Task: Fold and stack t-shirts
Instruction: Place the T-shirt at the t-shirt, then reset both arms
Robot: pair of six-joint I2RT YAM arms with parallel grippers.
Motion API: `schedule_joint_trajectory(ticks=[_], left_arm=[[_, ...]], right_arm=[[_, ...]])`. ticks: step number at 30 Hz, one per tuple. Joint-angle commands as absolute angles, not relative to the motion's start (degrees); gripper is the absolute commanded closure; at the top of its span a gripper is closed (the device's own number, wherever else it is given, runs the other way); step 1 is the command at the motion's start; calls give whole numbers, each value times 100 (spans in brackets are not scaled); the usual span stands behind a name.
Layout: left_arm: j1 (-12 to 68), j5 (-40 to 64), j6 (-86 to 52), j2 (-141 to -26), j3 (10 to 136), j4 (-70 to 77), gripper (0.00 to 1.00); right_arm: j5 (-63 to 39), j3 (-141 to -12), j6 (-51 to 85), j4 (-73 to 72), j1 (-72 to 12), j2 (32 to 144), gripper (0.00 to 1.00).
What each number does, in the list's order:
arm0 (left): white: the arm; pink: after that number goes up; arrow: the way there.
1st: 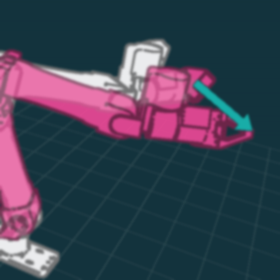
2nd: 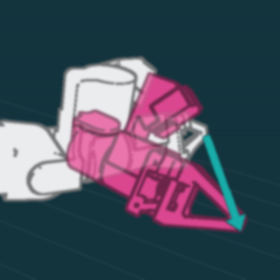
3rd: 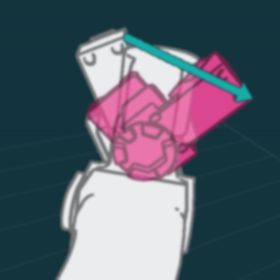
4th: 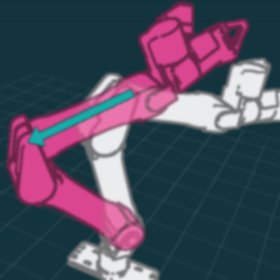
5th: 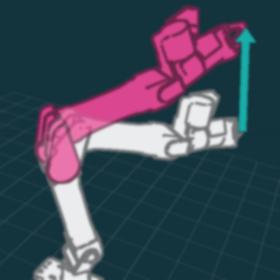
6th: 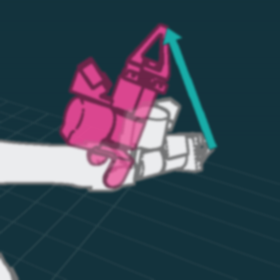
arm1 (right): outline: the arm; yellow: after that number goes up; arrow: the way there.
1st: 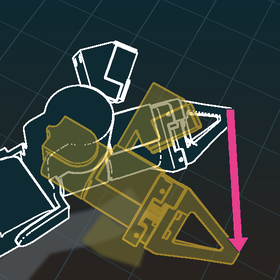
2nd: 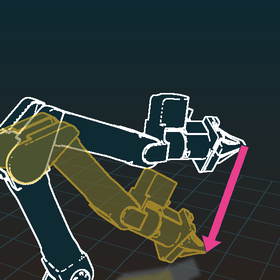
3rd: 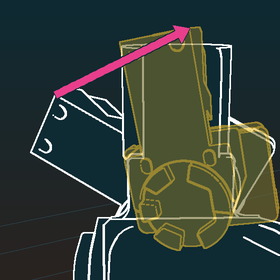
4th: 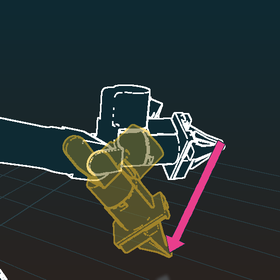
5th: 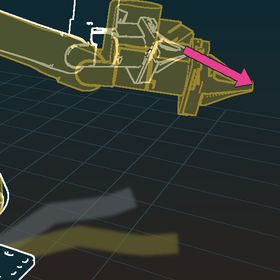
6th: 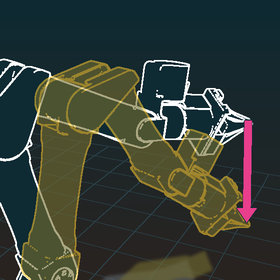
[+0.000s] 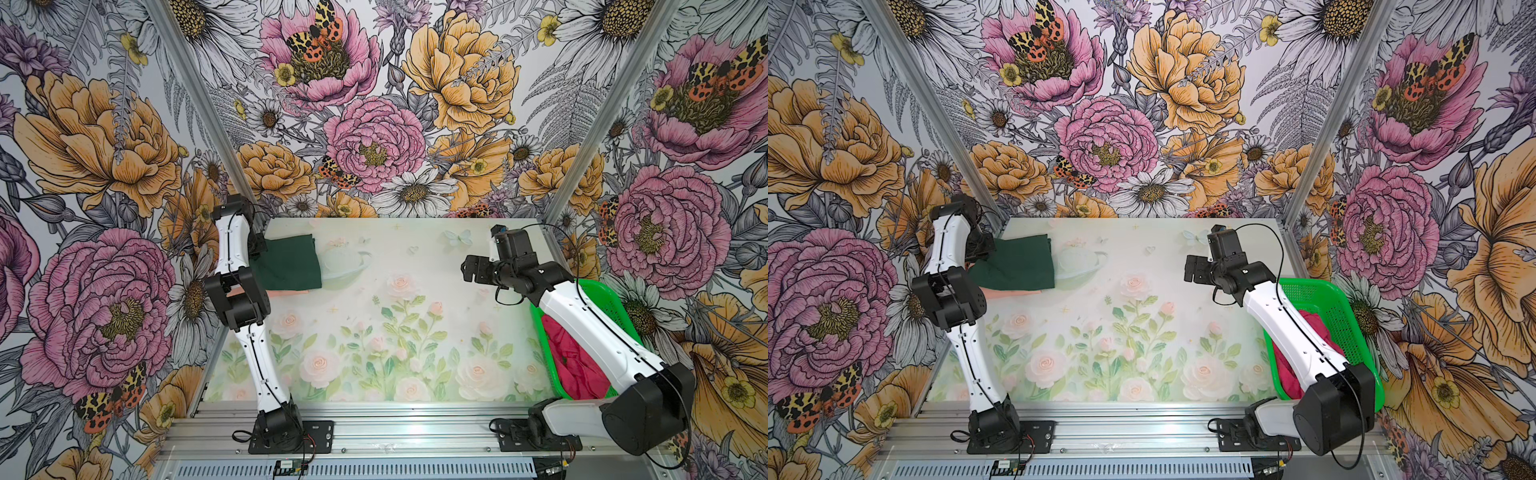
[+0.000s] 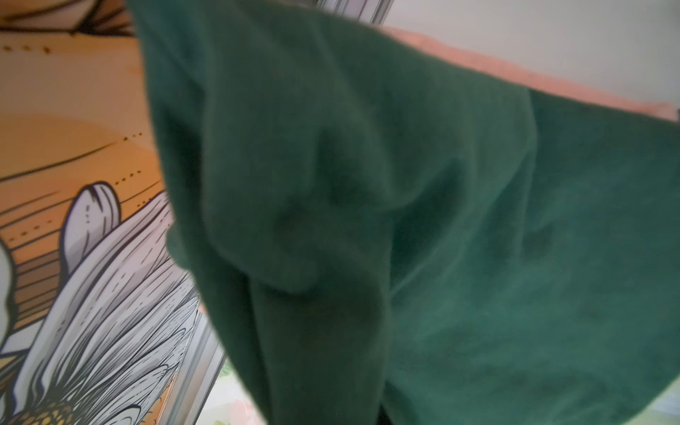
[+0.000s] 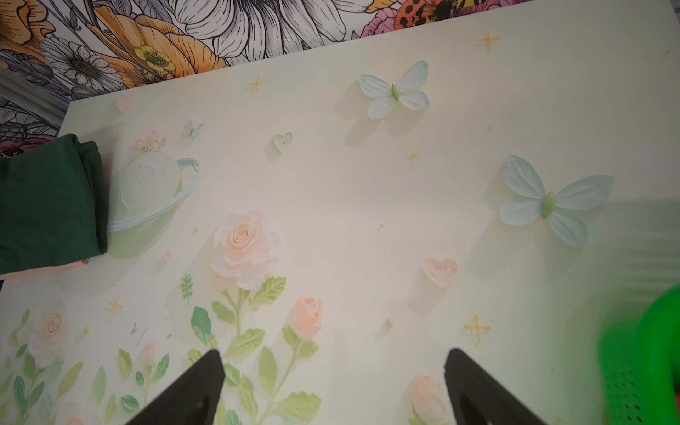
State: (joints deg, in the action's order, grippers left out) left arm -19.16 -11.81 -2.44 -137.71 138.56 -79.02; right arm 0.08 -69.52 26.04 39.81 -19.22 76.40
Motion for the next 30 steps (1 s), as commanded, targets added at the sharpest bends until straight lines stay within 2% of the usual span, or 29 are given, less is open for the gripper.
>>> schedule_joint_trajectory(ticks=[1, 5, 6, 7, 8, 10, 13, 16, 20, 22, 24, 26, 28, 30], left_arm=[[-2013, -1814, -287, -13834, 14043, -7564, 100], [-2000, -1995, -470, -13836, 13875, -7232, 100], [-1996, -1979, -511, -13814, 13827, -7147, 87], [-1989, -1948, -522, -13743, 13699, -7011, 51], [-1965, -1965, -519, -13640, 13548, -6860, 35], [-1902, -2039, -536, -13377, 13224, -6499, 22], [-1873, -2051, -654, -12987, 12913, -6045, 10], [-1831, -2136, -709, -12726, 12828, -5784, 7], [-1619, -2292, -621, -12214, 12419, -5358, 7], [-1519, -1991, -670, -11854, 12099, -5245, 13], [-1477, -1573, -1024, -11476, 11690, -5211, 25], [-1442, -740, -1379, -10814, 10767, -4666, 31], [-1274, -453, -1465, -9769, 9352, -3539, 26], [-903, -967, -1206, -8667, 7672, -2190, 19]], right_arm=[[-35, -7110, 2583, 3885, -1962, 7749, 4], [-90, -7110, 2567, 3899, -1968, 7822, 4], [-97, -7109, 2548, 3901, -1969, 7840, 4], [-92, -7118, 2527, 3894, -1986, 7848, 4], [-82, -7120, 2516, 3899, -1995, 7852, 4], [-60, -7134, 2489, 3894, -2004, 7854, 3], [-35, -7148, 2462, 3900, -2011, 7867, 3], [-32, -7158, 2460, 3896, -2015, 7892, 3], [-7, -7147, 2486, 3893, -2024, 7913, 3], [61, -7137, 2487, 3886, -2022, 7872, 4], [241, -7096, 2487, 3881, -2027, 7762, 5], [534, -7027, 2436, 3878, -2016, 7585, 4], [961, -6921, 2279, 3851, -1993, 7344, 2], [1409, -6710, 2039, 3801, -1905, 7023, 1]])
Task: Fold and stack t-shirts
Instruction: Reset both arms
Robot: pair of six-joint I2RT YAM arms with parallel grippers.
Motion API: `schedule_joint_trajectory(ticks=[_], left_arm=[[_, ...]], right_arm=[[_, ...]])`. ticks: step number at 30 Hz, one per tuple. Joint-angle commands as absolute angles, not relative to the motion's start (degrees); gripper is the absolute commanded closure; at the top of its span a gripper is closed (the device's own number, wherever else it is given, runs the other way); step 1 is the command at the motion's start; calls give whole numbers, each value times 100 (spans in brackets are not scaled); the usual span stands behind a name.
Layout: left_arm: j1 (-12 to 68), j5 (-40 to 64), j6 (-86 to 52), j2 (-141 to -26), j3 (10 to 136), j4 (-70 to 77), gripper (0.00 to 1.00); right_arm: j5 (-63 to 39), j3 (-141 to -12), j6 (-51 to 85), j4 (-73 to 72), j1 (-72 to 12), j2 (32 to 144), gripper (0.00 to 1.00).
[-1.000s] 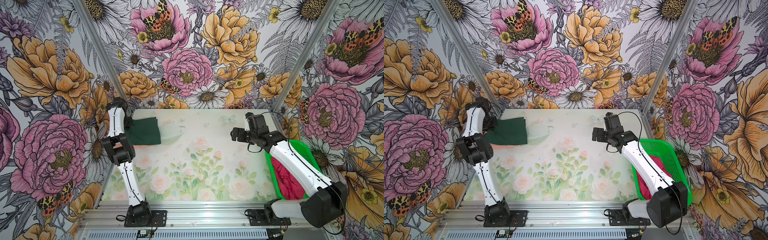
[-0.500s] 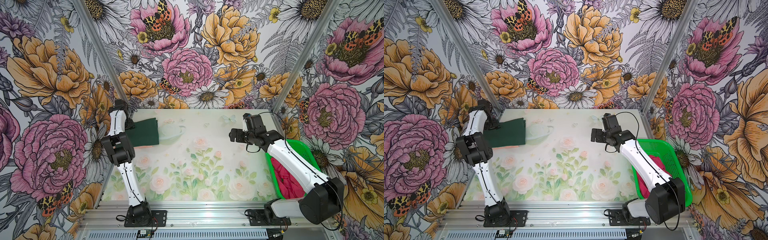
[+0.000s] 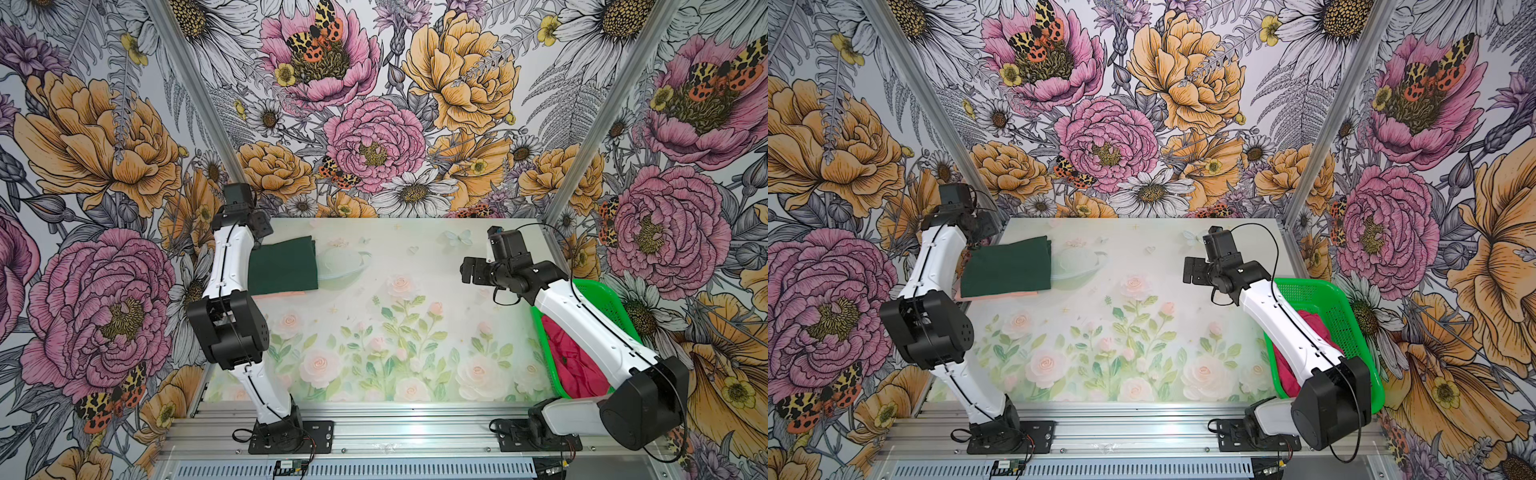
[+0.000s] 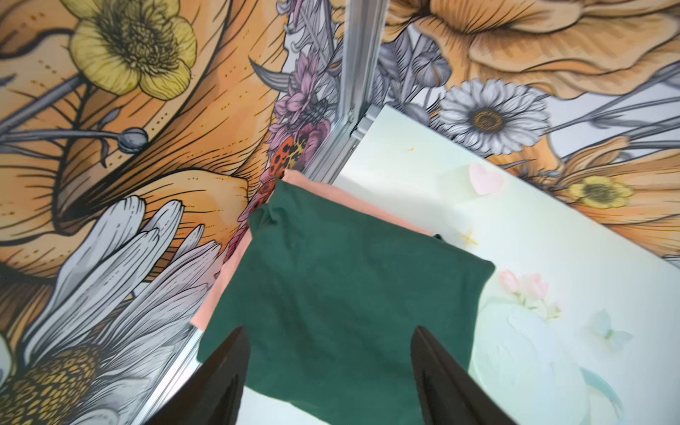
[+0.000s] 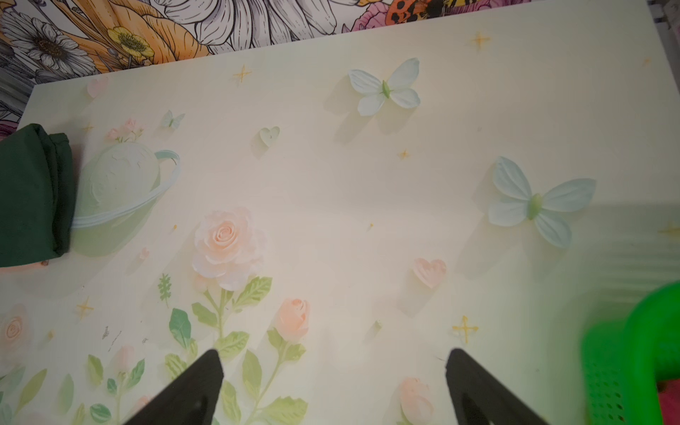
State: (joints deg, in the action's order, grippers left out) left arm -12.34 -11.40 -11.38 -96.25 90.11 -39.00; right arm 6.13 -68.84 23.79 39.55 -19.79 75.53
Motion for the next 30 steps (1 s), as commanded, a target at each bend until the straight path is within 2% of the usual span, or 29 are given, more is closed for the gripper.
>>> schedule_joint_trajectory(ticks=[1, 3, 5, 12, 16, 20, 24, 26, 27, 29, 30], left_arm=[[-725, -1149, -966, -8217, 7057, -1644, 18], [-346, -1566, -482, -7379, 5682, -594, 11], [-172, -1497, -519, -6946, 4817, -65, 9], [112, -1493, -220, -6699, 3386, 828, 10], [162, -1490, 12, -6624, 2354, 2713, 10], [88, -1239, -45, -7426, 2200, 3586, 10], [275, -1744, 0, -8145, 2517, 3918, 11], [209, -1695, -32, -8647, 2356, 4821, 11], [178, -1771, -188, -8537, 2300, 4522, 11], [283, -1902, -46, -8850, 2102, 5403, 11], [385, -2007, 5, -8731, 2126, 5111, 11]], right_arm=[[1541, -6550, 1925, 3704, -1844, 6849, 1], [1571, -6032, 1678, 3331, -1609, 6413, 1], [1542, -5601, 1600, 3025, -1340, 6105, 1], [1300, -4603, 1776, 2506, -693, 5727, 2], [1366, -4190, 1748, 2013, -557, 5551, 2], [1353, -4035, 1676, 1725, -423, 5669, 1], [1398, -4036, 1672, 1691, -327, 5905, 1], [1493, -3973, 1674, 1583, -304, 5925, 1], [1571, -3907, 1668, 1477, -301, 5914, 1], [1708, -3733, 1591, 1156, -283, 5835, 1], [1820, -3618, 1539, 916, -281, 5786, 1]])
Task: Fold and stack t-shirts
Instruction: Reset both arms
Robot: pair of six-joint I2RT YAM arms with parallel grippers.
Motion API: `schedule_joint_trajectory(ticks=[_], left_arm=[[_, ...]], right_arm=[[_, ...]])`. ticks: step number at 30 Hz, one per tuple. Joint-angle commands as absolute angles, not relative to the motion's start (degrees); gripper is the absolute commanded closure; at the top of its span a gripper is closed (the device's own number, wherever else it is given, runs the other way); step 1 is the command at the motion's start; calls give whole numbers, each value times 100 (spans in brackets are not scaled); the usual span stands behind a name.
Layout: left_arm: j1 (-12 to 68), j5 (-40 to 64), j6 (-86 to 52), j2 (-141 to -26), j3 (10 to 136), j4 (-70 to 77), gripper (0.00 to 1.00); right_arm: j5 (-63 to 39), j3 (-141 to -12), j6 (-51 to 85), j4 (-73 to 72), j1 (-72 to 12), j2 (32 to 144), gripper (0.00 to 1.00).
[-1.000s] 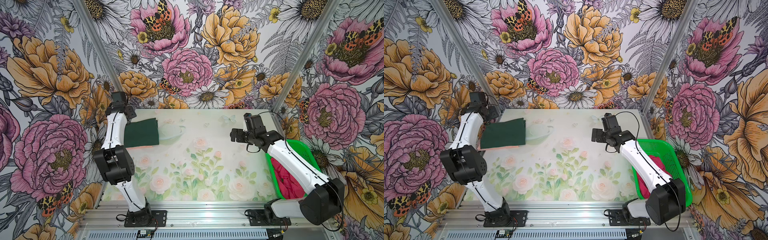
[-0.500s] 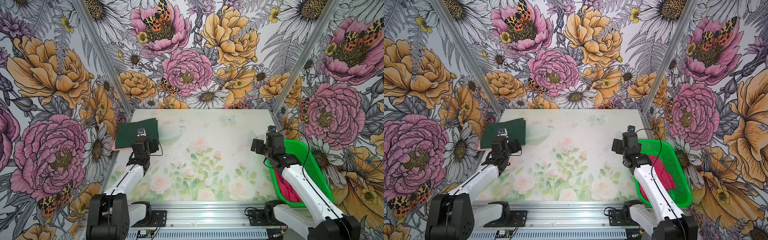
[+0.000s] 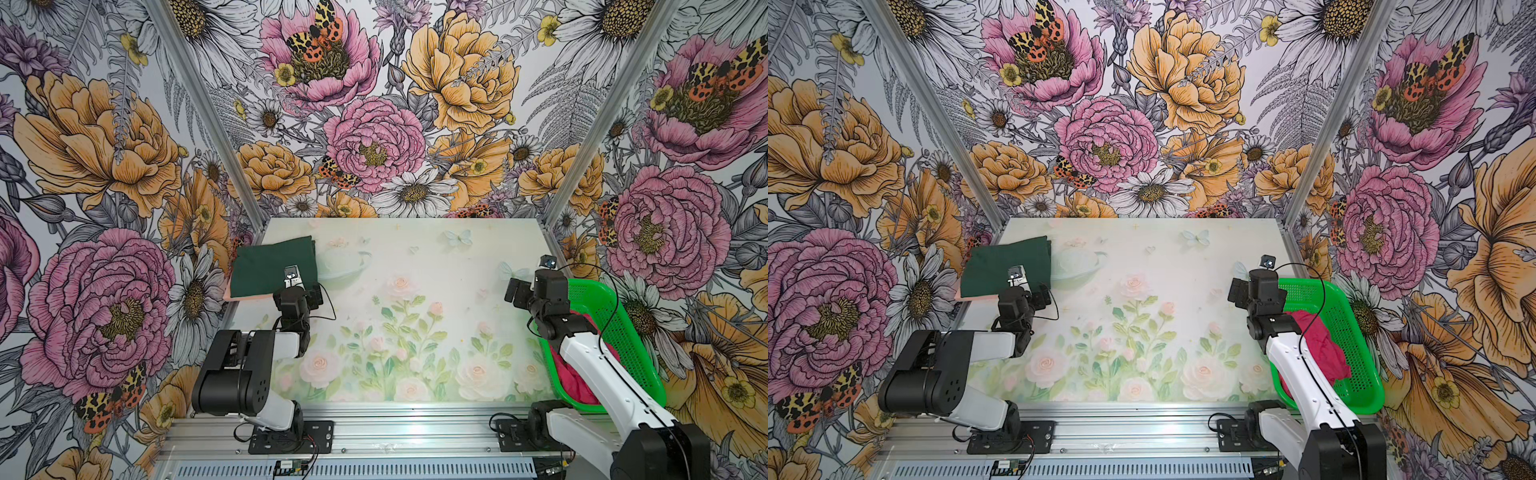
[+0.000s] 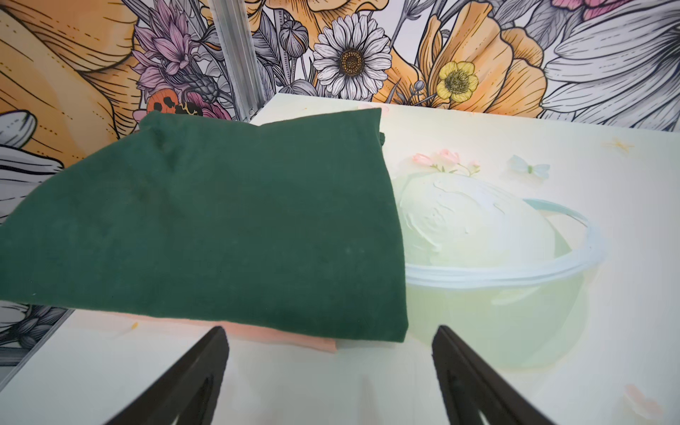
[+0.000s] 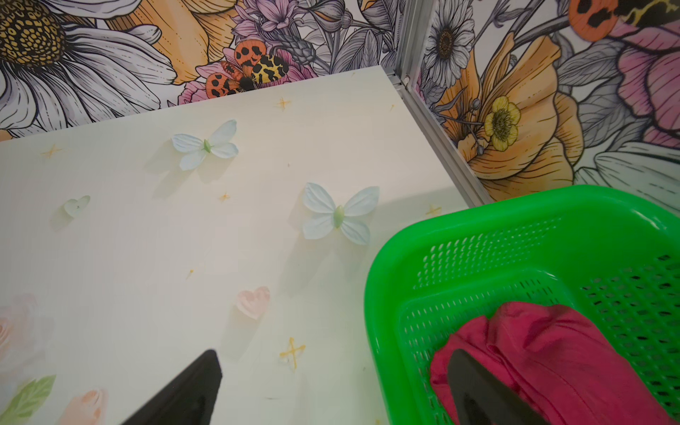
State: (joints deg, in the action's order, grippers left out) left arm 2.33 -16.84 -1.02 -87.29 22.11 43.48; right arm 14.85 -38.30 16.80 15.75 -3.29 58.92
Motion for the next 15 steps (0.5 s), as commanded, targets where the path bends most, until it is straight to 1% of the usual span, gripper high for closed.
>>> schedule_joint_trajectory(ticks=[1, 2, 3, 4, 5, 9, 10, 12, 13, 14, 15], left_arm=[[456, -2055, 85, -8714, 2097, 5175, 10], [491, -2078, 162, -8789, 2020, 5485, 10], [492, -2081, 157, -8778, 2025, 5424, 9], [465, -2048, 127, -8733, 2067, 5261, 3], [408, -1939, 100, -8749, 2088, 5249, 2], [275, -1626, 36, -8719, 2162, 5054, 1], [269, -1618, 41, -8719, 2162, 5054, 1], [256, -1601, 35, -8719, 2164, 5052, 1], [248, -1585, 31, -8719, 2162, 5045, 1], [240, -1567, 29, -8719, 2171, 5044, 1], [230, -1541, 26, -8719, 2171, 5028, 1]], right_arm=[[1920, -3426, 1383, 543, -273, 5716, 1], [1969, -3182, 1218, 6, -272, 5647, 1], [2106, -2924, 1070, -539, -268, 5586, 1], [2240, -2651, 896, -1199, -243, 5564, 1], [2290, -2412, 777, -1683, -171, 5608, 2], [2058, -2364, 564, -2321, 79, 6214, 2], [2046, -2310, 556, -2669, 108, 6467, 2], [1613, -2364, 862, -3207, 204, 7000, 2], [1312, -2445, 962, -3391, 202, 7263, 5], [1310, -2643, 693, -3277, 71, 7561, 8], [1410, -2878, 705, -3021, 39, 7830, 8]])
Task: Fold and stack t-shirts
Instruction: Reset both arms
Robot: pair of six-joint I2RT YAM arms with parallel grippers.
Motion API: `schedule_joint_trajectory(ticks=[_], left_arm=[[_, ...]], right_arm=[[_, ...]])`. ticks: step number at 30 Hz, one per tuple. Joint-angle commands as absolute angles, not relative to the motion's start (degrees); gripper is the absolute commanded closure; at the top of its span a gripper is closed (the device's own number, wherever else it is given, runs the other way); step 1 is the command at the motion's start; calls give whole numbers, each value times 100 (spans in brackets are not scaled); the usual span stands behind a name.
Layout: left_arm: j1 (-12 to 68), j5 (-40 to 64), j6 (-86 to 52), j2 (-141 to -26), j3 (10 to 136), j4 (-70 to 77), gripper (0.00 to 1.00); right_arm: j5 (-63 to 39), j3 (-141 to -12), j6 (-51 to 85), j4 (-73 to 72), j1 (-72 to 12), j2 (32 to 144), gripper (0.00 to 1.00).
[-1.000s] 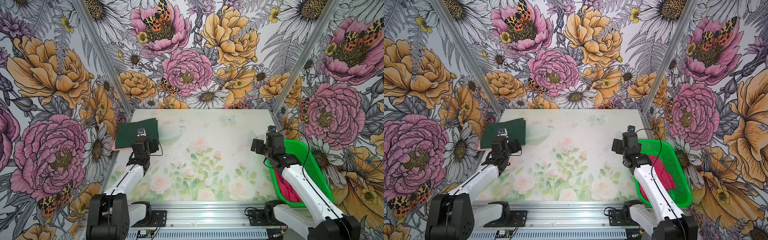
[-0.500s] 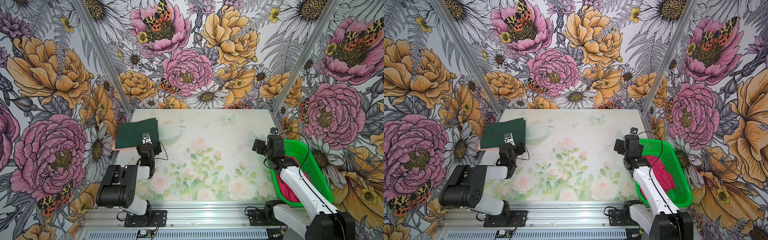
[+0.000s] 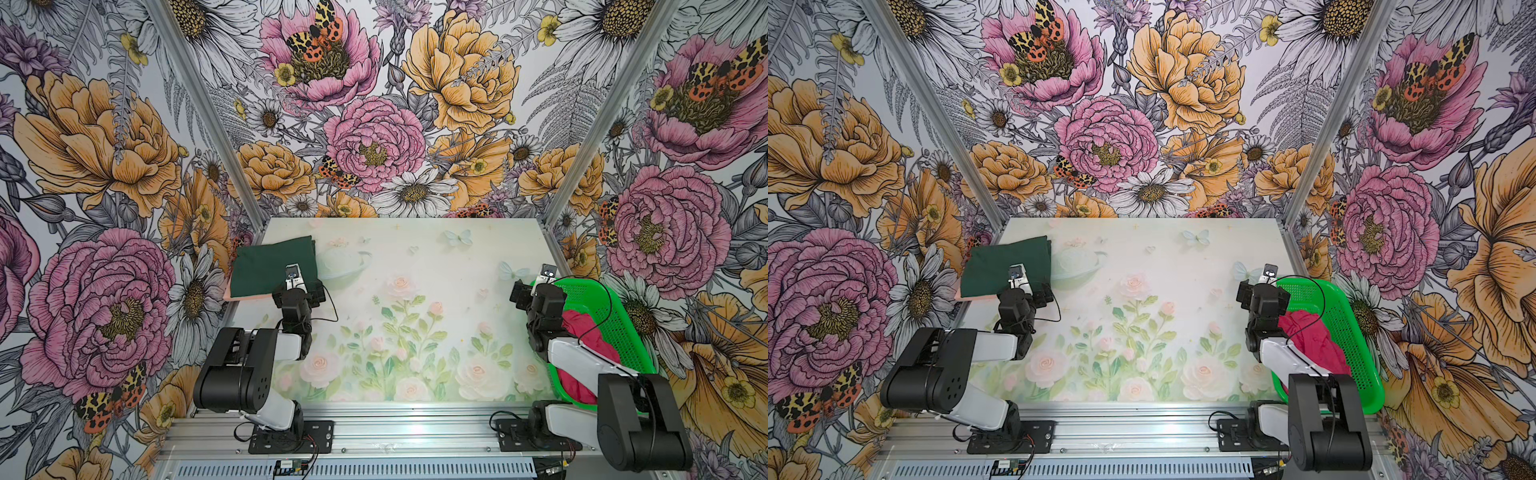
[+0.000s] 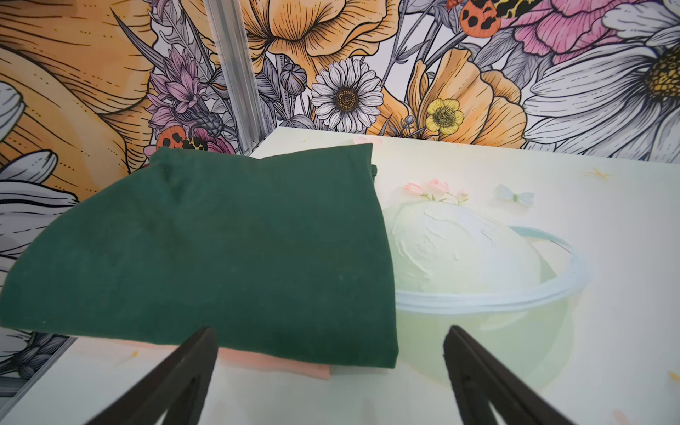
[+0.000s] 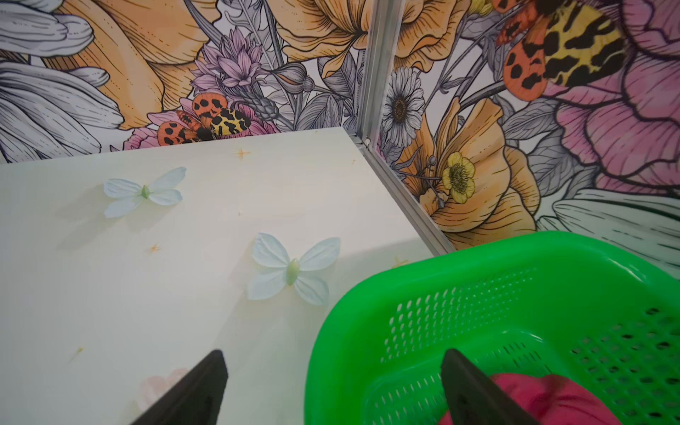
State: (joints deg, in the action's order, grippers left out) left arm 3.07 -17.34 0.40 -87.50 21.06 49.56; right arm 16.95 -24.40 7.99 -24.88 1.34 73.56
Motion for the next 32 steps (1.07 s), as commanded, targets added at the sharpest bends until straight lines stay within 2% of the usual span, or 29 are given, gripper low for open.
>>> schedule_joint_trajectory(ticks=[1, 2, 3, 4, 6, 7, 10, 14, 15, 16, 32], left_arm=[[208, -1496, 18, -8719, 2181, 5011, 1], [166, -1397, 1, -8711, 2195, 4965, 1], [133, -1337, -14, -8710, 2209, 4940, 1], [136, -1328, -15, -8710, 2206, 4939, 1], [140, -1327, -2, -8710, 2207, 4938, 1], [141, -1326, 0, -8712, 2212, 4939, 1], [134, -1281, 0, -8710, 2215, 4933, 1], [132, -1239, 17, -8710, 2228, 4913, 1], [135, -1239, 20, -8710, 2230, 4915, 1], [133, -1239, 17, -8710, 2224, 4913, 1], [70, -861, 70, -8710, 2268, 4830, 1]], right_arm=[[1433, -2921, 721, -3123, 44, 8064, 9], [1435, -2795, 723, -3542, 35, 8395, 9], [1382, -2593, 591, -4282, 0, 8644, 2], [1565, -2536, 635, -4048, -78, 8461, 1], [1632, -2090, 639, -5419, -23, 8873, 1], [1689, -2139, 684, -4933, -61, 8726, 1], [1818, -2194, 687, -4901, -127, 8728, 10], [1804, -2171, 681, -4971, -103, 8752, 12], [1805, -2150, 672, -5032, -100, 8747, 3], [1810, -2157, 660, -5034, -105, 8755, 1], [1802, -2152, 667, -5021, -105, 8745, 1]])
